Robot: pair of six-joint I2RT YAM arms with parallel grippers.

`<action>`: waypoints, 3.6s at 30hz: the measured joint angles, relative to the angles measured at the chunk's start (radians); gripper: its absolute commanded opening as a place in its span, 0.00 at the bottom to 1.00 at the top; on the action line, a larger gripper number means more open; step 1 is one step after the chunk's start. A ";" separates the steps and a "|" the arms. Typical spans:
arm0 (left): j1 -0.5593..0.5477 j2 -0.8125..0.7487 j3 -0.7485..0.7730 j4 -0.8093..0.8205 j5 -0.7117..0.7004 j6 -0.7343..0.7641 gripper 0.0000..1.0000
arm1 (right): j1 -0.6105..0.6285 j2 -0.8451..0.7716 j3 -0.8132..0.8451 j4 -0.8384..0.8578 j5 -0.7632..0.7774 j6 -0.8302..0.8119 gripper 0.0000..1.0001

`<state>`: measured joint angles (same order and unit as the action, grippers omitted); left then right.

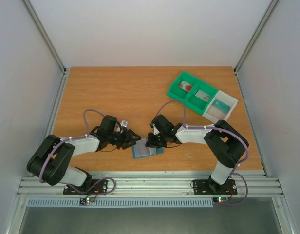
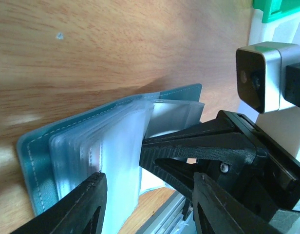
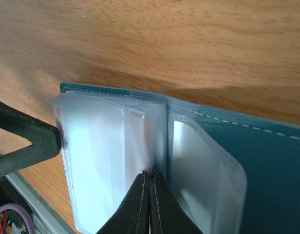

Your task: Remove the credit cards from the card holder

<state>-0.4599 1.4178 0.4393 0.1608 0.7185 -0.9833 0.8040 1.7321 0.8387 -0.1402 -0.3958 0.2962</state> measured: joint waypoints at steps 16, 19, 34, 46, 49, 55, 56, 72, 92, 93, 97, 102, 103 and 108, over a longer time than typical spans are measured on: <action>-0.001 0.043 -0.028 0.099 -0.001 -0.039 0.50 | -0.029 0.000 -0.045 0.089 -0.068 0.034 0.01; -0.001 0.044 -0.032 0.106 -0.001 -0.039 0.50 | -0.032 0.001 -0.045 0.089 -0.071 0.037 0.01; -0.001 0.039 -0.034 0.100 -0.004 -0.030 0.53 | -0.042 0.006 -0.045 0.092 -0.088 0.040 0.01; -0.001 0.042 -0.034 0.102 0.000 -0.026 0.54 | -0.042 0.006 -0.045 0.092 -0.087 0.044 0.01; -0.001 0.038 -0.034 0.100 -0.001 -0.026 0.54 | -0.042 0.002 -0.053 0.102 -0.086 0.045 0.02; -0.001 0.042 -0.056 0.143 0.009 -0.034 0.54 | -0.042 -0.003 -0.064 0.127 -0.092 0.063 0.11; -0.001 0.045 -0.057 0.151 0.012 -0.036 0.54 | -0.042 -0.005 -0.066 0.128 -0.092 0.064 0.08; -0.001 0.049 -0.061 0.166 0.014 -0.036 0.53 | -0.042 -0.024 -0.079 0.095 -0.034 0.055 0.03; -0.005 0.103 -0.036 0.180 0.049 -0.062 0.41 | -0.046 -0.024 -0.092 0.122 -0.061 0.070 0.03; -0.008 0.106 -0.032 0.180 0.050 -0.064 0.41 | -0.046 -0.024 -0.092 0.122 -0.061 0.070 0.03; -0.026 0.138 0.006 0.180 0.057 -0.066 0.40 | -0.046 -0.024 -0.092 0.122 -0.061 0.070 0.05; -0.042 0.193 0.022 0.220 0.071 -0.092 0.38 | -0.046 -0.032 -0.103 0.138 -0.064 0.081 0.10; -0.047 0.196 0.023 0.225 0.072 -0.098 0.38 | -0.046 -0.037 -0.106 0.136 -0.063 0.082 0.12; -0.082 0.200 0.046 0.225 0.074 -0.117 0.38 | -0.046 -0.113 -0.121 0.072 -0.026 0.075 0.25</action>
<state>-0.5415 1.6176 0.4854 0.3859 0.7925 -1.1007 0.7582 1.6188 0.7177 -0.0681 -0.4221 0.3710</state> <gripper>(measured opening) 0.381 0.189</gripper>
